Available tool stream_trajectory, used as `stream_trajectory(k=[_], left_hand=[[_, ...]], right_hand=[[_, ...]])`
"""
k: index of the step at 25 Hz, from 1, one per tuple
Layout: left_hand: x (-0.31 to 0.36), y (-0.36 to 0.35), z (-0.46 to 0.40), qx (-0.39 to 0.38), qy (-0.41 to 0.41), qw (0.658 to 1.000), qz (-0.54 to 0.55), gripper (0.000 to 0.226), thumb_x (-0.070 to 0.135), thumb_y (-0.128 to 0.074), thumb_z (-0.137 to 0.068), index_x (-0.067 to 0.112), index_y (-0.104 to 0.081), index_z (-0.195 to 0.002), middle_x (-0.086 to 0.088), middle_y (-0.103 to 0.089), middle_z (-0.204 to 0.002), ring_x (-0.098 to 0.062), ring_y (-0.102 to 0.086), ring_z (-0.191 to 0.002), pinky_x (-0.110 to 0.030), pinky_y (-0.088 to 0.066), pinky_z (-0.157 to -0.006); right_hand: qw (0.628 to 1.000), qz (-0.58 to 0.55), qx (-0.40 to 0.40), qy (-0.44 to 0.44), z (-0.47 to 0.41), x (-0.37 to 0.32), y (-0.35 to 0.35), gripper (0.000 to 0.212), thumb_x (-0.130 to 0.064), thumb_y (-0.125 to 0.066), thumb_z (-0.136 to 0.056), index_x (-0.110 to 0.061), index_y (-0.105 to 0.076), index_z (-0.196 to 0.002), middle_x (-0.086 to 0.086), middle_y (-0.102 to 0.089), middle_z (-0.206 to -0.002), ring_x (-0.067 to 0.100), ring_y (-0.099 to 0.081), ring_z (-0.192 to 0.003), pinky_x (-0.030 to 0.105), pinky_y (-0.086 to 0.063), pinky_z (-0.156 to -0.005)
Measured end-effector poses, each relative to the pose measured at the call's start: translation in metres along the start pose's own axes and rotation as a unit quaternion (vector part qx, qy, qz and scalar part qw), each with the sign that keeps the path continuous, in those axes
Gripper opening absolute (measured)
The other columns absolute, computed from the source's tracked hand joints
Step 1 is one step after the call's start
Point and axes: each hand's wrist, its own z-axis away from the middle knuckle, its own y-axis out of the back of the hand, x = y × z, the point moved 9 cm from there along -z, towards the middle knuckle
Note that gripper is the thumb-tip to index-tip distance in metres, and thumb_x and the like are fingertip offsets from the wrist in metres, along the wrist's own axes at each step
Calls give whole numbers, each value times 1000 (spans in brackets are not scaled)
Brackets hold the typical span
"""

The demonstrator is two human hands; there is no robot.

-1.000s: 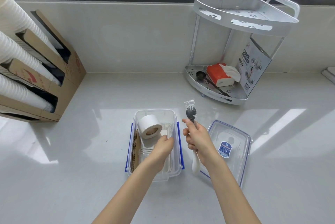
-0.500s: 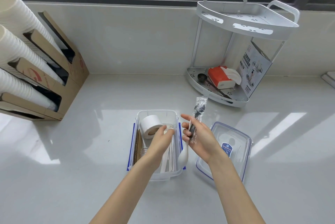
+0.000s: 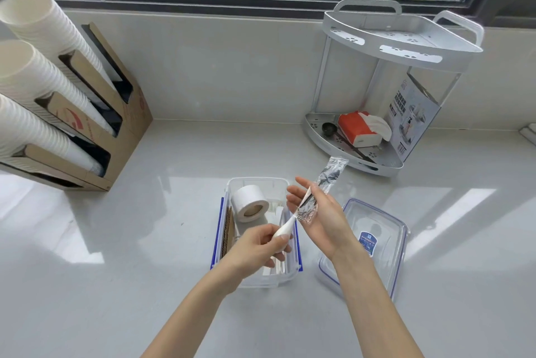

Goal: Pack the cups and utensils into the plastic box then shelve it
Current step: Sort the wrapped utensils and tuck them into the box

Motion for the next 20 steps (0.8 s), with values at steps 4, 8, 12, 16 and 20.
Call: stream_trajectory(k=[4, 8, 12, 16, 20], left_hand=[[10, 28, 3, 71, -42, 996, 30, 12, 14, -50, -89, 19, -61, -86, 2, -63, -74, 5, -56, -49, -10, -44, -50], [12, 54, 5, 139, -50, 984, 96, 13, 12, -49, -90, 11, -61, -95, 0, -62, -76, 5, -58, -47, -7, -45, -47], [9, 66, 6, 158, -48, 980, 115, 14, 16, -48, -90, 15, -62, -90, 1, -64, -79, 5, -59, -51, -9, -48, -52], [7, 73, 8, 176, -58, 974, 131, 14, 17, -48, -90, 15, -62, -91, 1, -63, -79, 1, -61, -58, -12, -49, -58], [8, 84, 10, 196, -66, 964, 164, 14, 18, -48, -90, 18, -62, -88, 0, -65, -79, -7, -63, -73, -13, -51, -62]], right_hand=[[997, 75, 30, 11, 3, -2, 10, 28, -19, -31, -101, -8, -51, -115, 9, -65, -95, 18, -64, -86, 29, -50, -85], [959, 276, 62, 2, 7, 0, 15, 28, -25, -31, -101, -18, -52, -118, -1, -53, -75, 4, -50, -52, 15, -46, -55], [921, 384, 65, -8, 12, 0, 9, 18, -34, -31, -98, -22, -41, -89, -5, -39, -68, 5, -30, -45, 15, -27, -42], [934, 356, 36, 22, 17, -7, 3, 16, -15, -39, -95, -22, -39, -81, -3, -43, -69, 1, -33, -35, 10, -29, -36], [939, 336, 10, 75, 23, -20, 2, 16, -6, -58, -88, -20, -58, -81, -2, -52, -65, 7, -43, -47, 11, -40, -45]])
